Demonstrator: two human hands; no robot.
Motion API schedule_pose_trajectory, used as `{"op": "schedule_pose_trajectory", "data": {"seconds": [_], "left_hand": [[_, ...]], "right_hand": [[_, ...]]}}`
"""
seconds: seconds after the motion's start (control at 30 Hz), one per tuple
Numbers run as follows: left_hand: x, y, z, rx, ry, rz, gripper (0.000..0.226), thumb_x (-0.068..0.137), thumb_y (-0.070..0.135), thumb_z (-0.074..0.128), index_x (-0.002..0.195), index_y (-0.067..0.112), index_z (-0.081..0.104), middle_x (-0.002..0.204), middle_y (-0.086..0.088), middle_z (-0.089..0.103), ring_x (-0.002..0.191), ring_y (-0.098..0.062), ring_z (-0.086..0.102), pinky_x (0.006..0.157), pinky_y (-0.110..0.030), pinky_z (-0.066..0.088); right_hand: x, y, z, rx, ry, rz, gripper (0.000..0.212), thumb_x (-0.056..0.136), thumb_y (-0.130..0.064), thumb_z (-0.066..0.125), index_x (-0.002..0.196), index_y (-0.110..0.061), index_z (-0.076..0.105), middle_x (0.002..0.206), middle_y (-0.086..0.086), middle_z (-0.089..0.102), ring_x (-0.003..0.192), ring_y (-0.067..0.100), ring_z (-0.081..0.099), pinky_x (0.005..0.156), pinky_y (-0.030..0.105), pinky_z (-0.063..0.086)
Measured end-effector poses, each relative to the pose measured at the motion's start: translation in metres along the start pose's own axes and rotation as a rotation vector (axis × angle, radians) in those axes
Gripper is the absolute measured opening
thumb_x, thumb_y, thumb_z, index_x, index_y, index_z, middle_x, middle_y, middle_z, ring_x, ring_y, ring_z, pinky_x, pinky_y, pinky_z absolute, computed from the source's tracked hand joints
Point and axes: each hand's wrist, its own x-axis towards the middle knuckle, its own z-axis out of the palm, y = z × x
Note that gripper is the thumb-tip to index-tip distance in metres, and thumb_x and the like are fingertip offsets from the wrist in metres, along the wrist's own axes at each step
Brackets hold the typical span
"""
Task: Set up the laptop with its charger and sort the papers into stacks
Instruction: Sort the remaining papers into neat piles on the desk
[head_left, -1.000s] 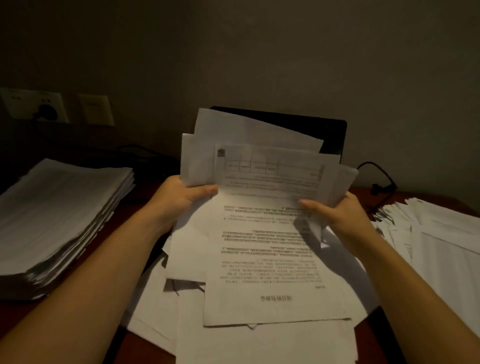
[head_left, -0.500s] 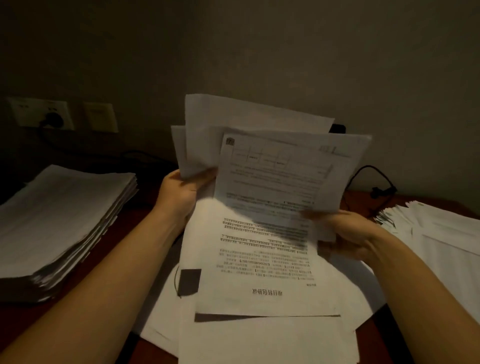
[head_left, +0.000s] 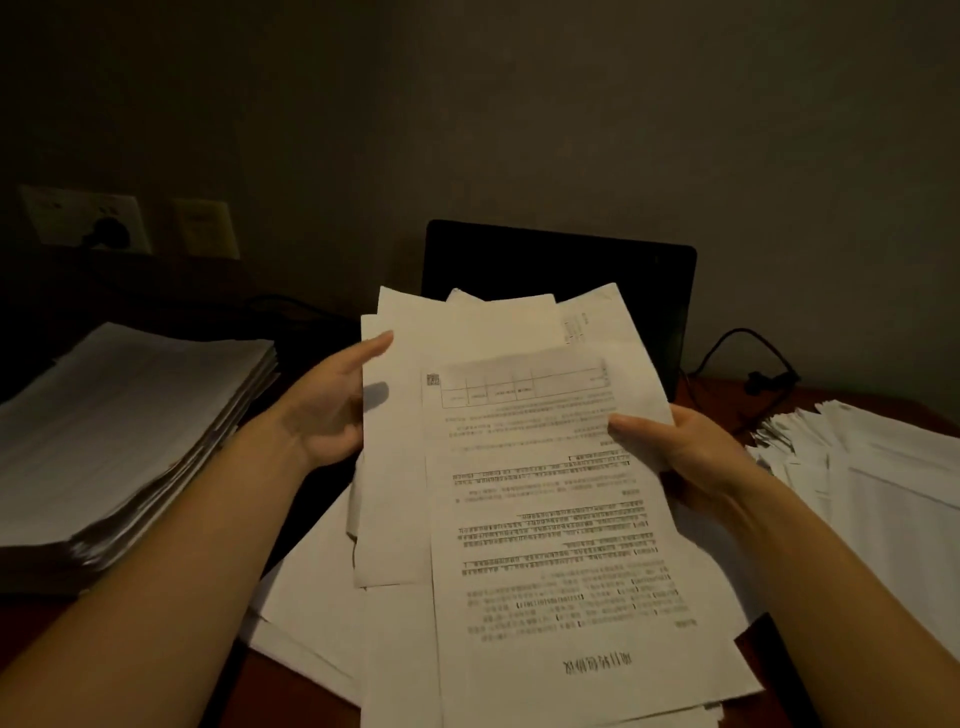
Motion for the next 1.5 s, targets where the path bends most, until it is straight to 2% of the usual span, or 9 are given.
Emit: {"op": "schedule_pose_trajectory", "data": {"seconds": [0.33, 0.47, 0.57, 0.67, 0.77, 0.93, 1.17, 1.37, 1.5], "left_hand": [[-0.011, 0.001, -0.044, -0.029, -0.158, -0.140, 0.061, 0.091, 0.057, 0.046, 0.133, 0.018, 0.066, 0.128, -0.013, 0.064, 0.121, -0.037, 0.060, 0.098, -0.055, 0.050], [-0.013, -0.001, -0.038, 0.215, -0.097, -0.169, 0.077, 0.062, 0.046, 0.088, 0.130, 0.018, 0.065, 0.119, -0.016, 0.071, 0.108, -0.039, 0.069, 0.087, -0.051, 0.058], [-0.016, 0.001, -0.029, 0.486, -0.081, -0.197, 0.048, 0.079, 0.024, 0.074, 0.126, 0.015, 0.063, 0.113, -0.014, 0.074, 0.100, -0.036, 0.072, 0.086, -0.054, 0.057], [-0.021, 0.006, -0.027, 0.755, -0.100, -0.284, 0.049, 0.079, 0.009, 0.075, 0.126, 0.016, 0.062, 0.111, -0.010, 0.075, 0.101, -0.031, 0.073, 0.086, -0.050, 0.060], [-0.030, 0.014, -0.021, 0.871, -0.174, -0.380, 0.050, 0.075, 0.001, 0.077, 0.121, 0.015, 0.065, 0.111, -0.009, 0.075, 0.102, -0.029, 0.073, 0.090, -0.047, 0.059], [-0.031, 0.018, -0.013, 0.691, -0.116, -0.288, 0.037, 0.083, 0.018, 0.066, 0.120, 0.019, 0.069, 0.110, -0.006, 0.076, 0.095, -0.023, 0.075, 0.078, -0.035, 0.056], [-0.003, -0.008, 0.011, 0.935, -0.007, -0.206, 0.024, 0.082, 0.018, 0.082, 0.104, 0.020, 0.075, 0.102, 0.002, 0.077, 0.095, -0.016, 0.072, 0.078, -0.026, 0.055], [0.000, 0.008, 0.003, 0.703, 0.194, 0.068, 0.050, 0.066, 0.035, 0.088, 0.111, 0.019, 0.074, 0.103, 0.003, 0.078, 0.100, -0.021, 0.073, 0.091, -0.042, 0.057], [-0.003, 0.017, 0.013, 0.567, 0.279, 0.233, 0.025, 0.079, 0.029, 0.083, 0.100, 0.020, 0.073, 0.088, 0.009, 0.078, 0.089, -0.014, 0.074, 0.068, -0.025, 0.057]], "right_hand": [[-0.004, -0.014, -0.037, -0.472, -0.158, -0.024, 0.042, 0.077, -0.026, 0.072, 0.117, -0.011, 0.066, 0.106, 0.011, 0.075, 0.097, 0.034, 0.073, 0.087, 0.055, 0.056], [-0.004, -0.009, -0.036, -0.562, -0.191, -0.038, 0.038, 0.080, -0.029, 0.072, 0.114, -0.013, 0.070, 0.105, 0.006, 0.076, 0.094, 0.026, 0.074, 0.081, 0.042, 0.060], [0.001, -0.003, -0.026, -0.606, -0.033, -0.198, 0.035, 0.078, -0.031, 0.077, 0.108, -0.014, 0.070, 0.099, 0.001, 0.076, 0.090, 0.022, 0.074, 0.073, 0.035, 0.062], [0.008, 0.003, -0.011, -0.654, 0.233, -0.373, 0.028, 0.078, -0.034, 0.082, 0.097, -0.020, 0.068, 0.093, -0.003, 0.073, 0.081, 0.016, 0.072, 0.066, 0.035, 0.062], [0.012, 0.009, -0.002, -0.680, 0.260, -0.442, 0.028, 0.077, -0.036, 0.083, 0.092, -0.019, 0.067, 0.090, -0.003, 0.071, 0.079, 0.013, 0.070, 0.063, 0.031, 0.059], [0.016, 0.013, -0.001, -0.574, 0.288, -0.377, 0.032, 0.077, -0.037, 0.082, 0.095, -0.018, 0.064, 0.096, 0.002, 0.070, 0.082, 0.021, 0.071, 0.070, 0.039, 0.061], [0.025, 0.030, 0.021, -0.315, 0.505, -0.224, 0.040, 0.080, -0.043, 0.078, 0.107, -0.020, 0.060, 0.113, 0.003, 0.064, 0.101, 0.024, 0.065, 0.087, 0.047, 0.056], [0.020, 0.009, 0.018, -0.083, 0.229, -0.078, 0.124, 0.045, -0.058, 0.091, 0.150, -0.041, 0.028, 0.135, 0.005, 0.057, 0.109, 0.033, 0.066, 0.088, 0.058, 0.056], [0.005, -0.006, 0.012, -0.073, -0.182, 0.019, 0.085, 0.072, -0.054, 0.075, 0.145, -0.026, 0.044, 0.138, 0.015, 0.052, 0.101, 0.034, 0.070, 0.073, 0.046, 0.060]]}}
